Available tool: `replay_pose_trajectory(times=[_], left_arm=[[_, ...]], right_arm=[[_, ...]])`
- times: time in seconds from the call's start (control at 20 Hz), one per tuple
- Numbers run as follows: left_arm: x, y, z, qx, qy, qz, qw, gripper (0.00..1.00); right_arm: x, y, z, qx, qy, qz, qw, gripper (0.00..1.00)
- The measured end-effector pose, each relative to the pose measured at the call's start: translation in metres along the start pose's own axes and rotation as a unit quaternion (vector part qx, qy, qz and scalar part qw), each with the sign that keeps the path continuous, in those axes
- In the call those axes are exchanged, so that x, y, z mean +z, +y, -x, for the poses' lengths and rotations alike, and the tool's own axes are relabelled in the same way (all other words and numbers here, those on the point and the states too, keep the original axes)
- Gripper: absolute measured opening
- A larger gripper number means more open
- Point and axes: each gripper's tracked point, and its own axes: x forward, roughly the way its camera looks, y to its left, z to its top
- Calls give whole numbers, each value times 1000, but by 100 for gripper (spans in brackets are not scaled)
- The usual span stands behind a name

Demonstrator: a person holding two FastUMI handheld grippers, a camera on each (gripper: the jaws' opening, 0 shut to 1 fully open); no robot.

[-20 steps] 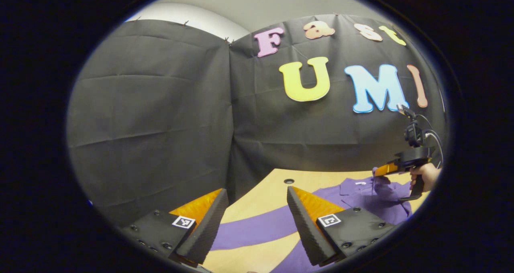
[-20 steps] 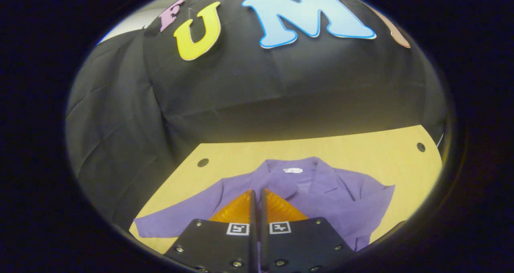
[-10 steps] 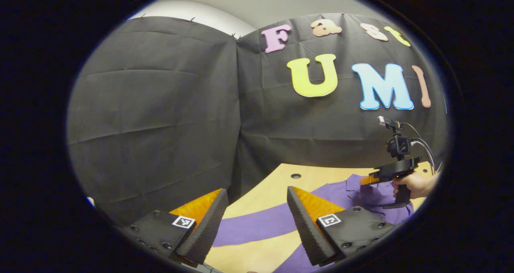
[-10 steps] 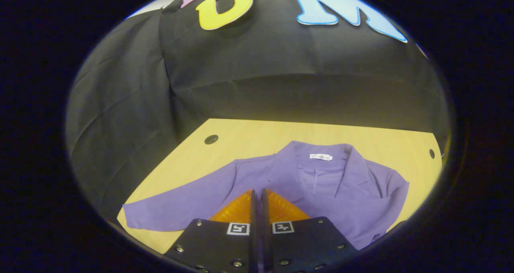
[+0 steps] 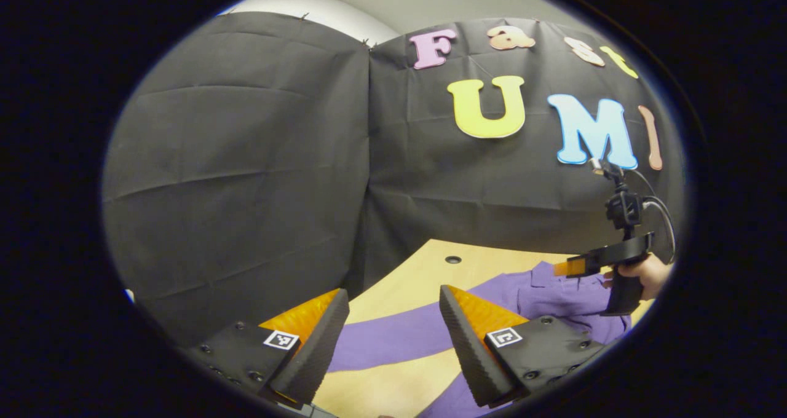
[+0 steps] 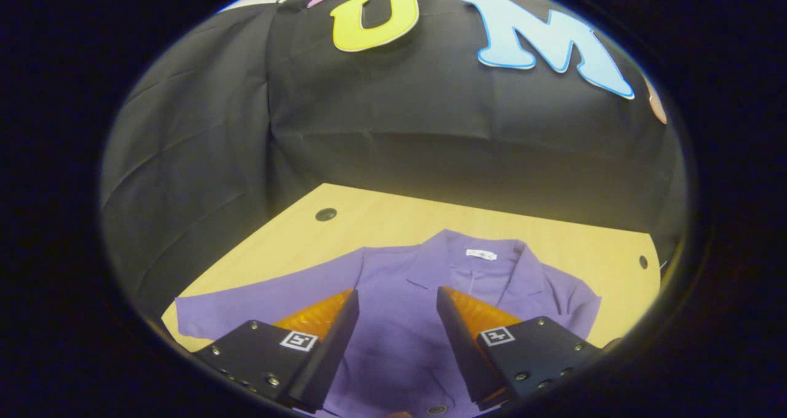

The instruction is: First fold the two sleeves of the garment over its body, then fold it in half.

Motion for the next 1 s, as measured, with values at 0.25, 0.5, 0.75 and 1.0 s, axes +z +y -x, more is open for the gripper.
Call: replay_pose_trajectory(times=[0.25,0.5,0.75,1.0], left_arm=[[-28,21,-27,27,24,20,999,94],[-78,52,-58,65,67,24,995,94],[-135,98,-76,120,122,36,985,95],[-177,127,-87,144,164,58,974,95]], right_arm=[[23,-6,38,-7,-35,14,999,80],[33,-7,81,-12,-65,32,997,81],[19,-12,117,-23,-74,42,996,80],[-5,-24,134,-37,-52,48,997,80]])
